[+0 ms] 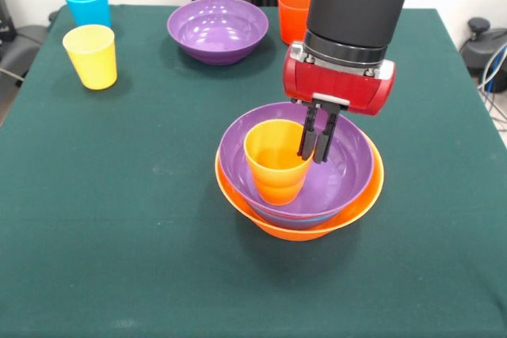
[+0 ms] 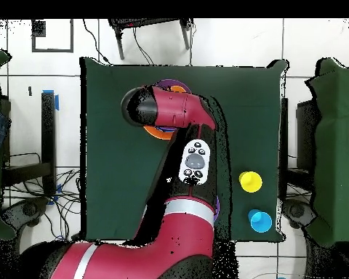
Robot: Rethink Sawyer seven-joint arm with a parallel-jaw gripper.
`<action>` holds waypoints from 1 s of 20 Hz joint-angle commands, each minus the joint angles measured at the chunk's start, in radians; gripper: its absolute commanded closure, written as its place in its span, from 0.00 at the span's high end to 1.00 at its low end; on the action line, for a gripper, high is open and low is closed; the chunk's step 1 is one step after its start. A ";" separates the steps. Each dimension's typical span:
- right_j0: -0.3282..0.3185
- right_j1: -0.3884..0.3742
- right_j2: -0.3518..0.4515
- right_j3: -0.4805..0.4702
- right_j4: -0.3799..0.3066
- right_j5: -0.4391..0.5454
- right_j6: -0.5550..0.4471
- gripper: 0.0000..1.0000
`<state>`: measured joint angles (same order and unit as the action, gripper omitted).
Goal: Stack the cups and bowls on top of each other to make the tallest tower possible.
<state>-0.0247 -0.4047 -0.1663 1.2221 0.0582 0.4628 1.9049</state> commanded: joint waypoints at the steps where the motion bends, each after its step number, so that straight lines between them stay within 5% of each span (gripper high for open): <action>1: 0.014 0.041 0.066 -0.004 -0.012 0.124 0.069 0.00; 20: 0.025 0.015 0.053 0.056 -0.032 0.104 0.062 0.00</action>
<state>-0.0201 -0.4042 -0.1696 1.2206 0.0582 0.4711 1.9049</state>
